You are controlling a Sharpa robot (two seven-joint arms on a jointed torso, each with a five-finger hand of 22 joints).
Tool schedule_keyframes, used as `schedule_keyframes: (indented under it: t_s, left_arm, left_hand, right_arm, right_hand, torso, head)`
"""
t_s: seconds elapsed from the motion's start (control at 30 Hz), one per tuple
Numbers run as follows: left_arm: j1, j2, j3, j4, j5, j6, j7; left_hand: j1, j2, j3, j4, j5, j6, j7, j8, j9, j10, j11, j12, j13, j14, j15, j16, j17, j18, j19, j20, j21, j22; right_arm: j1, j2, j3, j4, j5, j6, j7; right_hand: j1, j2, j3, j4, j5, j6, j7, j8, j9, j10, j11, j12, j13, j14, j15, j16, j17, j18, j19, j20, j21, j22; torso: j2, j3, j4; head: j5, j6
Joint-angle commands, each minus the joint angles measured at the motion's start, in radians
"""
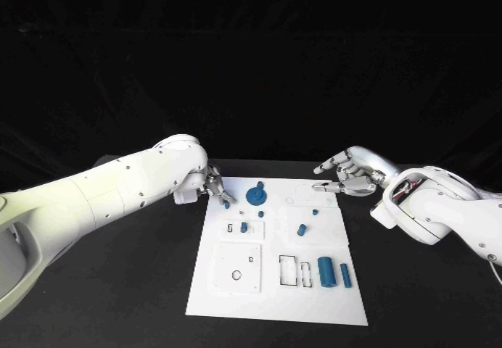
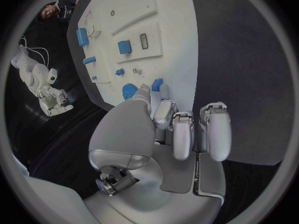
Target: Assemble the parts on the task board
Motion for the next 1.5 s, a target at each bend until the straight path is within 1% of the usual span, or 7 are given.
schedule_keyframes:
  t_s: [0.03, 0.37, 0.53, 0.63, 0.83, 1.17, 1.5]
  left_arm:
    - [-0.001, 0.004, 0.0, -0.002, -0.004, 0.016, -0.003]
    - [-0.004, 0.006, 0.0, -0.005, -0.001, 0.006, 0.001]
    - [-0.004, 0.008, 0.001, -0.007, 0.005, 0.009, 0.007]
    - [-0.004, 0.009, 0.001, -0.01, 0.015, 0.017, 0.011]
    - [-0.004, 0.008, 0.001, -0.013, 0.021, 0.009, 0.021]
    - [-0.004, -0.034, 0.0, 0.042, 0.034, -0.087, 0.047]
    - [-0.011, -0.151, -0.001, 0.242, 0.056, -0.239, 0.072]
  left_hand:
    - [0.018, 0.0, 0.014, -0.001, 0.004, 0.002, -0.004, 0.006, -0.001, 0.003, -0.007, 0.002, 0.001, 0.106, -0.007, 0.003, 0.263, -0.004, 0.07, -0.009, 0.002, 0.163]
    - [0.069, 0.011, 0.071, -0.014, 0.006, -0.003, -0.009, 0.008, -0.001, 0.001, -0.011, -0.002, -0.002, 0.106, -0.011, 0.003, 0.263, -0.003, 0.069, -0.013, -0.001, 0.16]
    - [0.168, 0.022, 0.178, -0.069, 0.044, -0.02, -0.014, 0.0, -0.006, -0.006, -0.017, -0.011, -0.007, 0.106, -0.017, 0.003, 0.263, -0.001, 0.067, -0.019, -0.007, 0.155]
    - [0.189, -0.021, 0.317, -0.097, 0.104, -0.028, 0.001, 0.004, -0.003, -0.009, -0.01, -0.022, -0.015, 0.106, -0.007, 0.003, 0.263, 0.0, 0.065, -0.019, -0.013, 0.149]
    - [0.104, -0.118, 0.579, -0.14, 0.104, -0.037, 0.009, 0.037, 0.019, 0.0, -0.005, -0.027, -0.023, 0.106, -0.002, 0.003, 0.263, 0.0, 0.065, -0.006, -0.019, 0.147]
    - [0.049, -0.162, 0.664, -0.193, 0.147, -0.032, 0.004, 0.064, 0.036, 0.013, -0.005, -0.023, -0.019, 0.106, -0.003, 0.003, 0.263, 0.0, 0.067, -0.011, -0.016, 0.153]
    - [0.016, -0.186, 0.695, -0.221, 0.196, -0.018, -0.002, 0.078, 0.042, 0.02, -0.011, -0.04, -0.043, 0.106, -0.006, 0.003, 0.263, -0.002, 0.071, -0.015, -0.011, 0.16]
  right_arm:
    - [-0.001, 0.001, 0.0, 0.0, -0.004, 0.011, 0.007]
    - [-0.001, 0.003, 0.0, 0.003, -0.003, 0.014, 0.006]
    - [-0.001, 0.004, 0.0, 0.005, -0.003, 0.015, 0.007]
    - [-0.001, 0.004, 0.0, 0.005, -0.003, 0.016, 0.007]
    - [-0.001, 0.004, 0.0, 0.005, -0.002, 0.017, 0.007]
    - [-0.001, 0.003, 0.0, 0.006, 0.0, 0.019, 0.007]
    - [-0.001, 0.002, 0.0, 0.004, 0.003, 0.019, 0.01]
  right_hand:
    - [-0.007, 0.003, -0.007, 0.0, 0.003, 0.003, -0.002, 0.002, 0.001, -0.008, 0.001, -0.001, 0.021, 0.097, 0.003, -0.006, 0.236, 0.01, 0.053, 0.003, -0.004, 0.163]
    - [-0.006, 0.006, -0.008, 0.0, 0.005, 0.003, -0.002, 0.002, 0.001, -0.007, 0.001, 0.0, 0.021, 0.097, 0.002, -0.006, 0.236, 0.01, 0.053, 0.003, -0.004, 0.163]
    - [-0.006, 0.006, -0.008, 0.0, 0.005, 0.003, -0.002, 0.002, 0.001, -0.007, 0.001, 0.0, 0.021, 0.097, 0.002, -0.006, 0.236, 0.01, 0.053, 0.003, -0.004, 0.163]
    - [-0.006, 0.006, -0.008, 0.0, 0.005, 0.003, -0.002, 0.002, 0.001, -0.007, 0.001, 0.0, 0.021, 0.097, 0.002, -0.006, 0.236, 0.01, 0.053, 0.003, -0.004, 0.163]
    - [-0.006, 0.006, -0.008, 0.0, 0.005, 0.003, -0.002, 0.002, 0.001, -0.007, 0.001, 0.0, 0.021, 0.097, 0.002, -0.006, 0.236, 0.01, 0.053, 0.003, -0.004, 0.163]
    - [-0.006, 0.006, -0.008, 0.0, 0.005, 0.003, -0.002, 0.002, 0.001, -0.007, 0.001, 0.0, 0.021, 0.097, 0.002, -0.006, 0.236, 0.01, 0.053, 0.003, -0.004, 0.163]
    - [-0.005, 0.007, -0.009, 0.001, 0.006, 0.003, -0.002, 0.002, 0.001, -0.007, 0.001, 0.0, 0.021, 0.097, 0.002, -0.007, 0.235, 0.01, 0.054, 0.003, -0.004, 0.163]
  torso:
    - [0.0, -0.0001, -0.0003]
    - [0.0, 0.0004, -0.0004]
    - [0.0, 0.0006, -0.0004]
    - [0.0, 0.0004, -0.0002]
    - [-0.001, 0.0012, -0.0005]
    - [-0.002, 0.0018, 0.0003]
    - [-0.002, -0.001, 0.003]
  head:
    - [0.0, 0.001]
    - [0.002, 0.001]
    - [0.003, 0.0]
    - [0.004, -0.002]
    - [0.004, -0.004]
    - [0.005, -0.001]
    - [0.001, 0.007]
